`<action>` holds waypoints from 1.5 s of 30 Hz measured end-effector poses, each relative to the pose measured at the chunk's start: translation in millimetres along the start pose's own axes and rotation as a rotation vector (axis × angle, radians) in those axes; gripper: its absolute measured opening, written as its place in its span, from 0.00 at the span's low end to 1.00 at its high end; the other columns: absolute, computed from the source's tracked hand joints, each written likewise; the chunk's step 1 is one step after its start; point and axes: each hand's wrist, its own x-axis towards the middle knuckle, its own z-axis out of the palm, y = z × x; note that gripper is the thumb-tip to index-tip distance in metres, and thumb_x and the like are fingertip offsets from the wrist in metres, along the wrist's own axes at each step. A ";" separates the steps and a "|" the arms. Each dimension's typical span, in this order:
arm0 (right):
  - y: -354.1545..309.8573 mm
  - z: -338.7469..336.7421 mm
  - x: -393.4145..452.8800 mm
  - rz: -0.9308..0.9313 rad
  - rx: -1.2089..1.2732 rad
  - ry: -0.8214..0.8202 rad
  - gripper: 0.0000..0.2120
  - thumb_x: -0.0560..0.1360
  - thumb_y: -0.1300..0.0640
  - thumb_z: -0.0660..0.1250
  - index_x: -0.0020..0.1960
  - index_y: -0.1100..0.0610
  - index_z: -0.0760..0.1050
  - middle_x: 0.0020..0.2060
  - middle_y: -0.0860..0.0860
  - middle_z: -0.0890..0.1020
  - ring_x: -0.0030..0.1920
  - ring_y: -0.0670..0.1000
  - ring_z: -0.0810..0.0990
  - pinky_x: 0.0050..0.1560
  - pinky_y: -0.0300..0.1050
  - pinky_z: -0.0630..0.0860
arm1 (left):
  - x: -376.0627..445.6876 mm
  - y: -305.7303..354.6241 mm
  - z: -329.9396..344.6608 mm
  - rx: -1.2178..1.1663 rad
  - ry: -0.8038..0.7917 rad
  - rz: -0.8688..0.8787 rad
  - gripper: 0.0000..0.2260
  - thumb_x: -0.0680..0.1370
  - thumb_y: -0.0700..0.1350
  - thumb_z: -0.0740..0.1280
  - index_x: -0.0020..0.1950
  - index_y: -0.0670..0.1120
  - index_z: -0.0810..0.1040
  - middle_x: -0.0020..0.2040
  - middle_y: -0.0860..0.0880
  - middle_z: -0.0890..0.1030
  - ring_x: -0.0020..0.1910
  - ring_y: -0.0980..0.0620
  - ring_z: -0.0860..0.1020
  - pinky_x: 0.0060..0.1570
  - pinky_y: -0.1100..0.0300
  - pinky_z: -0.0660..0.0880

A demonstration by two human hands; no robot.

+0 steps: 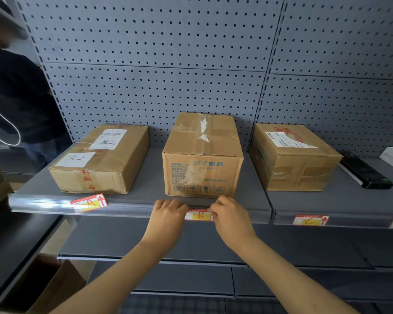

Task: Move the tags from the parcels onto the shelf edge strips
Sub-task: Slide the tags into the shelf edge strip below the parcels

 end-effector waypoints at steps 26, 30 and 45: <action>-99.5 33.5 22.8 -0.191 0.082 0.057 0.15 0.76 0.62 0.60 0.62 0.55 0.74 0.57 0.52 0.77 0.58 0.54 0.72 0.58 0.47 0.69 | -53.2 -88.4 -8.6 -0.137 0.009 -0.273 0.15 0.69 0.33 0.67 0.53 0.45 0.81 0.50 0.44 0.83 0.49 0.40 0.80 0.49 0.52 0.73; -150.8 48.6 46.5 -0.191 0.123 0.070 0.15 0.77 0.62 0.61 0.62 0.55 0.75 0.56 0.52 0.77 0.58 0.55 0.73 0.57 0.47 0.69 | -71.7 -145.5 -19.4 -0.104 0.041 -0.249 0.14 0.69 0.33 0.69 0.51 0.44 0.82 0.50 0.44 0.82 0.47 0.40 0.80 0.48 0.51 0.75; -260.0 64.6 89.0 0.054 0.254 0.144 0.07 0.77 0.60 0.65 0.52 0.54 0.80 0.50 0.49 0.80 0.50 0.51 0.77 0.47 0.45 0.75 | -93.8 -274.2 -20.8 -0.146 -0.022 -0.124 0.15 0.79 0.43 0.60 0.65 0.51 0.73 0.61 0.50 0.78 0.58 0.48 0.75 0.57 0.57 0.67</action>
